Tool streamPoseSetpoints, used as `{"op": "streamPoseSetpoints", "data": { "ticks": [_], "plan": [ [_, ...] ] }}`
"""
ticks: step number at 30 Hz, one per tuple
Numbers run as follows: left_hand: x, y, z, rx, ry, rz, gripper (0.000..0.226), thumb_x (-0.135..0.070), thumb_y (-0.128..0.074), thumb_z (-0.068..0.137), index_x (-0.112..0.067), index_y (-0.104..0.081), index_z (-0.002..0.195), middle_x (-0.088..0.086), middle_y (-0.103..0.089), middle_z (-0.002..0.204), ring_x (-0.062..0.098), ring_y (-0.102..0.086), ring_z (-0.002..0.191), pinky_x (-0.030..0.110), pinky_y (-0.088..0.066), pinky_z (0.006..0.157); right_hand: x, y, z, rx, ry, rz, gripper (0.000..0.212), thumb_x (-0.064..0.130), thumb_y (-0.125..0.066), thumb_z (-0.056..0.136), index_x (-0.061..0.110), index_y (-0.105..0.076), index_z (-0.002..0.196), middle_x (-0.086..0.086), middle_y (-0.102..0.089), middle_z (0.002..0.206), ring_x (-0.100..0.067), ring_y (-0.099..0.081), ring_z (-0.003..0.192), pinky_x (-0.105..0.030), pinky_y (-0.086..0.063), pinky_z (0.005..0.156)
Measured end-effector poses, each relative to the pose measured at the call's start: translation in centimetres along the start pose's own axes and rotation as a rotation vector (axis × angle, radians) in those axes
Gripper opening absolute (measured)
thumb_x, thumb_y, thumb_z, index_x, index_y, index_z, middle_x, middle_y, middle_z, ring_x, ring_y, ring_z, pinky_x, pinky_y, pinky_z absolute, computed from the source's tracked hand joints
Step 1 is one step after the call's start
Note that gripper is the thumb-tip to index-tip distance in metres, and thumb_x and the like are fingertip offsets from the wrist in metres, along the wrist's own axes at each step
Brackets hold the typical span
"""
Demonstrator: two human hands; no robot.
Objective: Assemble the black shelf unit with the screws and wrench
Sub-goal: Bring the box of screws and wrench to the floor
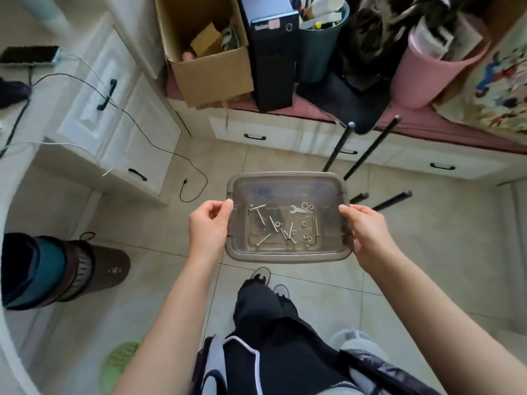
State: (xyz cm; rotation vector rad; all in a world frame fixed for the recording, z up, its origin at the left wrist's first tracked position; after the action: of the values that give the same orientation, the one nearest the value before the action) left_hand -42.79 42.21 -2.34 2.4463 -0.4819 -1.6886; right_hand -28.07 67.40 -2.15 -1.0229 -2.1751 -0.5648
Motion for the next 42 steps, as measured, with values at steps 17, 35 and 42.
{"op": "streamPoseSetpoints", "data": {
  "ticks": [17, 35, 42],
  "plan": [
    [-8.3, -21.7, 6.1, 0.193, 0.016, 0.136, 0.022, -0.025, -0.063, 0.096, -0.014, -0.065, 0.077, -0.004, -0.059, 0.069, 0.014, -0.050, 0.066, 0.033, -0.047, 0.066, 9.0, 11.6, 10.7, -0.199, -0.043, 0.182, 0.009, 0.012, -0.063, 0.093, 0.015, -0.058, 0.087, -0.003, -0.063, 0.073, -0.011, -0.056, 0.051, -0.022, -0.045, 0.045],
    [-13.5, -43.6, -0.2, 0.225, -0.151, 0.174, 0.009, -0.028, -0.066, 0.095, -0.025, -0.062, 0.088, -0.008, -0.062, 0.080, -0.012, -0.053, 0.062, 0.006, -0.043, 0.056, 15.5, 30.8, 19.5, -0.261, 0.036, 0.282, 0.004, 0.013, -0.065, 0.092, 0.014, -0.061, 0.092, 0.006, -0.064, 0.063, -0.004, -0.057, 0.047, -0.019, -0.047, 0.045],
    [-12.1, -51.1, -8.4, 0.125, -0.116, 0.129, 0.012, -0.026, -0.063, 0.097, -0.030, -0.056, 0.089, -0.011, -0.056, 0.082, -0.009, -0.052, 0.066, 0.007, -0.042, 0.060, 16.8, 40.6, 21.9, -0.237, 0.124, 0.225, 0.009, 0.013, -0.068, 0.090, 0.017, -0.060, 0.091, -0.004, -0.063, 0.087, -0.012, -0.058, 0.069, -0.028, -0.052, 0.069]
  ]
}}
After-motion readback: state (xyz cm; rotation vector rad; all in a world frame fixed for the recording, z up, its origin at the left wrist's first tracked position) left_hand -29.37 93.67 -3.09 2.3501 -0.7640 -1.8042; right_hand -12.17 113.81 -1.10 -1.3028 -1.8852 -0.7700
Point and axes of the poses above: each hand's wrist, its own z-axis towards the middle knuckle, its own y-axis out of the back of the hand, x = y × z, the point moved 4 cm from there along z, towards the middle knuckle
